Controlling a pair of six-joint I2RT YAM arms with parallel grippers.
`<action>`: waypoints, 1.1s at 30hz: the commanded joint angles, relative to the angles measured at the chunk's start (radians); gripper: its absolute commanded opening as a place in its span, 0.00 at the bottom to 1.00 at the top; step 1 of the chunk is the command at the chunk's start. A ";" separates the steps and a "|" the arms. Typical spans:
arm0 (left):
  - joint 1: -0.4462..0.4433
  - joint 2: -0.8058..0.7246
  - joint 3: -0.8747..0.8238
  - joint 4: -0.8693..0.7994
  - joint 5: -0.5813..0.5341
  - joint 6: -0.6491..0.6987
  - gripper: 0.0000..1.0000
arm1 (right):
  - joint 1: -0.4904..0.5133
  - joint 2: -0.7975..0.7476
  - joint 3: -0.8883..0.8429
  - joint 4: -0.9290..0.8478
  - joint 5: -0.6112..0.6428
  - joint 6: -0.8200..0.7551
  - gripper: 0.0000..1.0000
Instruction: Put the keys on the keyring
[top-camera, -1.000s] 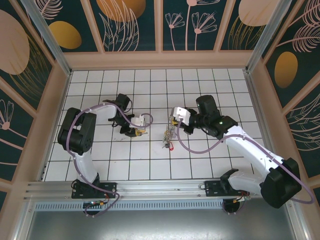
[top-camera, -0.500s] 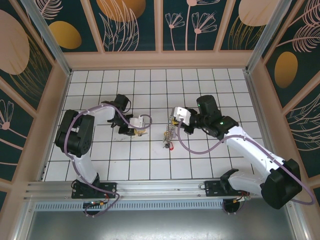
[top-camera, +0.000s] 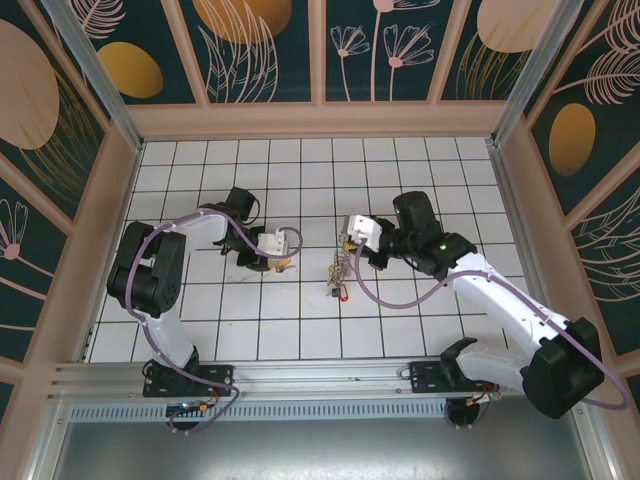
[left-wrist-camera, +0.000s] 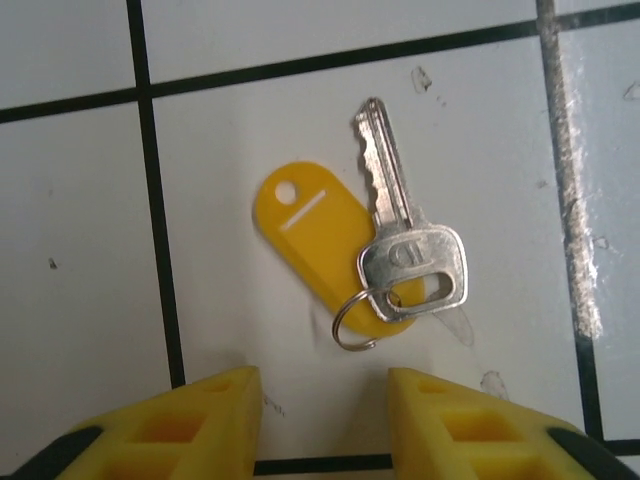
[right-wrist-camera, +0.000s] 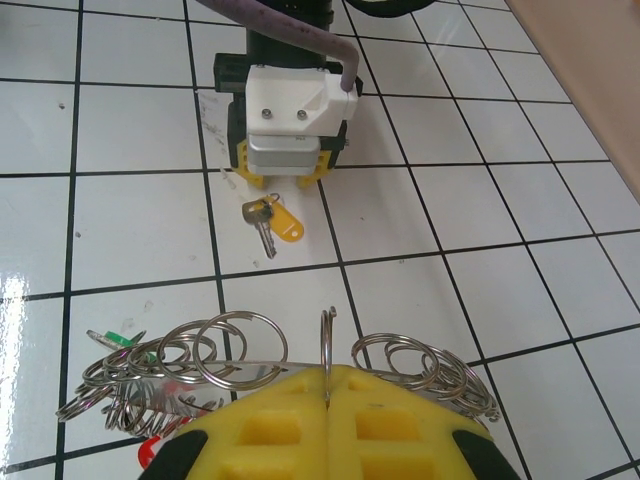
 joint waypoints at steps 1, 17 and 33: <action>0.000 0.027 0.030 -0.045 0.059 0.028 0.40 | -0.006 -0.021 0.004 0.026 -0.017 -0.017 0.00; -0.009 0.039 0.023 -0.073 0.096 0.036 0.35 | -0.006 -0.014 0.008 0.027 -0.020 -0.018 0.00; -0.015 0.015 -0.005 -0.035 0.029 0.030 0.23 | -0.006 -0.020 0.003 0.029 -0.015 -0.018 0.00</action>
